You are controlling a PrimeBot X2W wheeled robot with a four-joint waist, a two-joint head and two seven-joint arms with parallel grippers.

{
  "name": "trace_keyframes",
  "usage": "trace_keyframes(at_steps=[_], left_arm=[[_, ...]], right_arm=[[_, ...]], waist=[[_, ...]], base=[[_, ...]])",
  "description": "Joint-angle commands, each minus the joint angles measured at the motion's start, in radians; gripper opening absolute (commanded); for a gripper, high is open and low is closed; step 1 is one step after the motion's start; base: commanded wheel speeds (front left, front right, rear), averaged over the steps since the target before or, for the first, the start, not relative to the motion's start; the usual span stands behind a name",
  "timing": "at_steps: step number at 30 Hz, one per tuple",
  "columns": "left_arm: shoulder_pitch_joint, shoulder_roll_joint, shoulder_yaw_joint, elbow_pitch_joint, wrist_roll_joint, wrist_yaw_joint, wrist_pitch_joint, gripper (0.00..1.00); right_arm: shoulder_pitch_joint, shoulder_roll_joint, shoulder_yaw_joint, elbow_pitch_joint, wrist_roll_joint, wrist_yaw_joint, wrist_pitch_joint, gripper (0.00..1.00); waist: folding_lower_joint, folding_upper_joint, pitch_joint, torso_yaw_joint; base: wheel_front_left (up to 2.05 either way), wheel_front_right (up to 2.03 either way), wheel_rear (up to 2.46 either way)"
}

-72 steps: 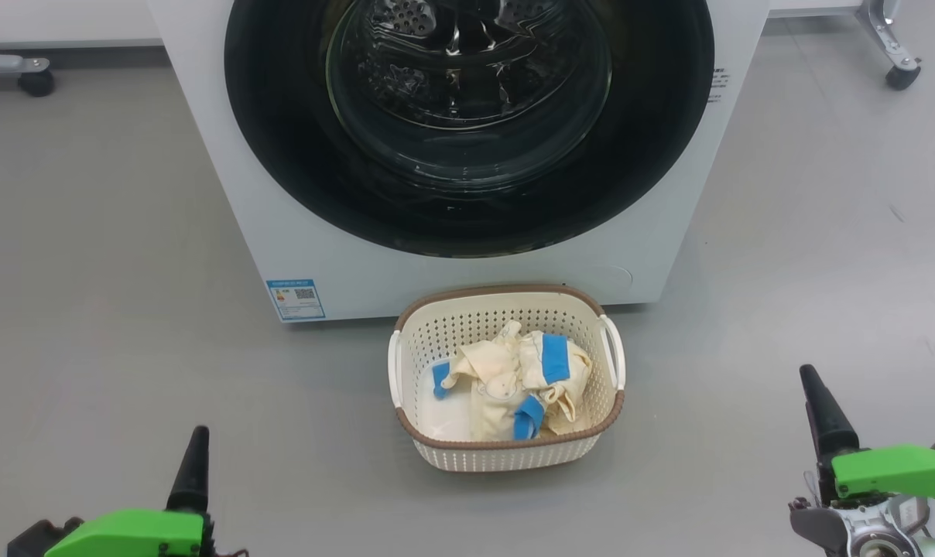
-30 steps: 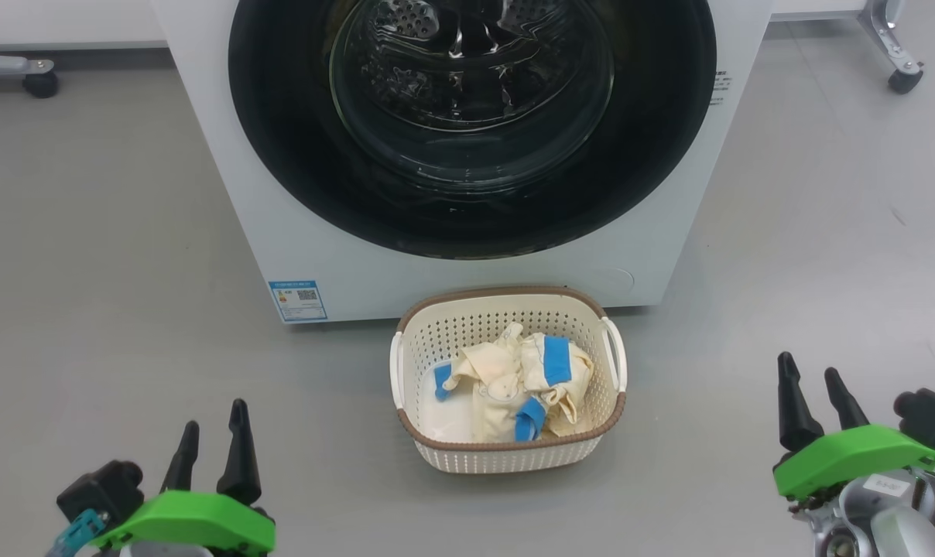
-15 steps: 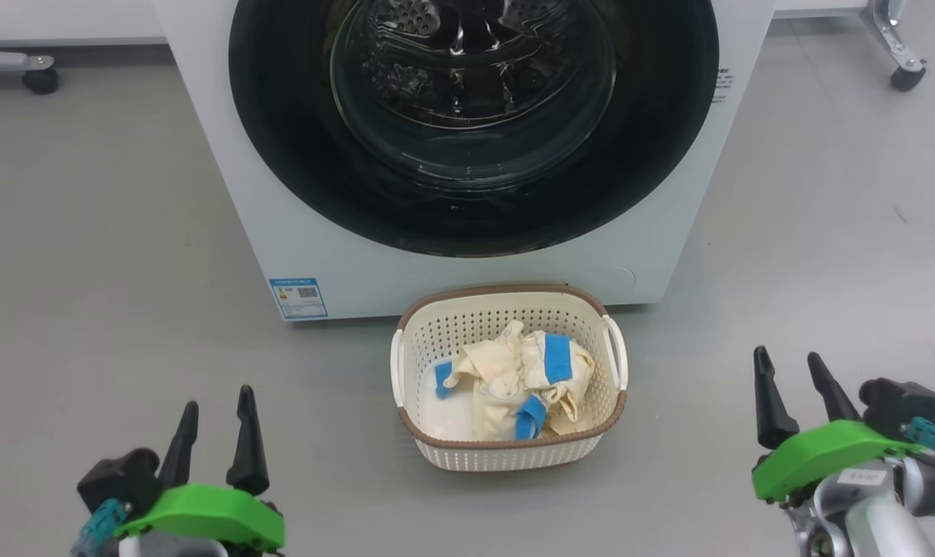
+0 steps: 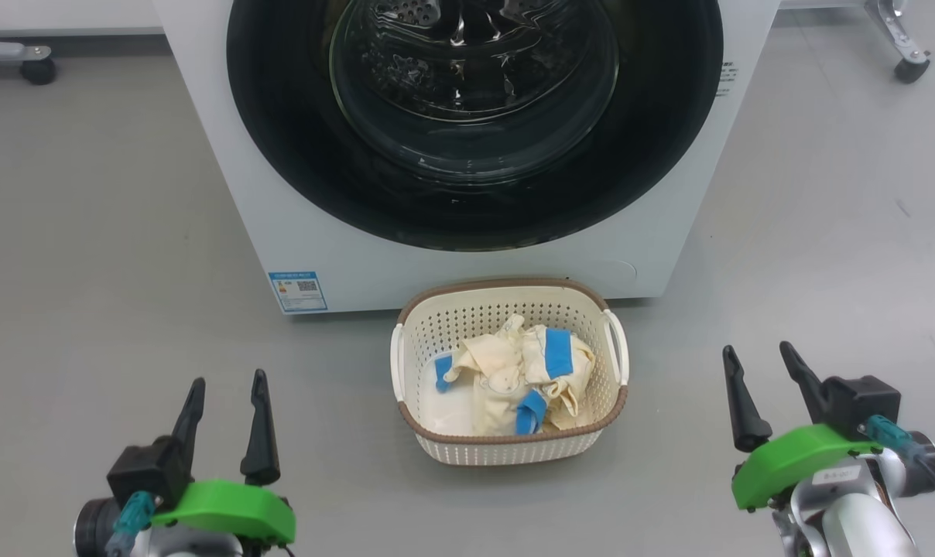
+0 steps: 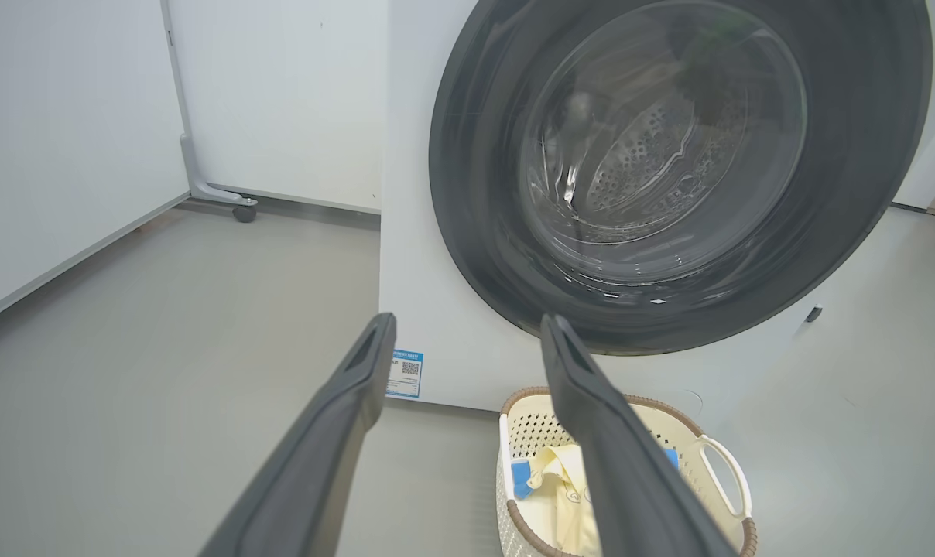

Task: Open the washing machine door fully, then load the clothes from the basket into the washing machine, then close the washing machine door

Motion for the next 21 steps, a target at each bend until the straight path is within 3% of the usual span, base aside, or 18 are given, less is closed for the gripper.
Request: trace_keyframes(at_steps=[1,15,21], left_arm=[[-0.053,0.017,0.023,-0.035,0.038,0.004,-0.015,1.00],[-0.064,0.015,0.014,-0.042,0.207,0.007,-0.057,1.00],[-0.064,0.013,0.019,-0.039,0.210,0.005,-0.058,1.00]], right_arm=[[-0.054,-0.007,0.023,-0.038,-0.036,0.001,-0.019,1.00],[-0.062,-0.009,0.025,-0.049,-0.209,0.002,-0.056,1.00],[-0.062,-0.009,0.018,-0.052,-0.204,0.002,-0.058,1.00]], waist=[[0.0000,0.0000,0.001,0.000],[0.0000,0.0000,0.004,0.003],[0.0000,0.0000,0.005,0.003]], base=[[0.00,0.00,0.00],[0.00,0.00,0.00],[0.00,0.00,0.00]])
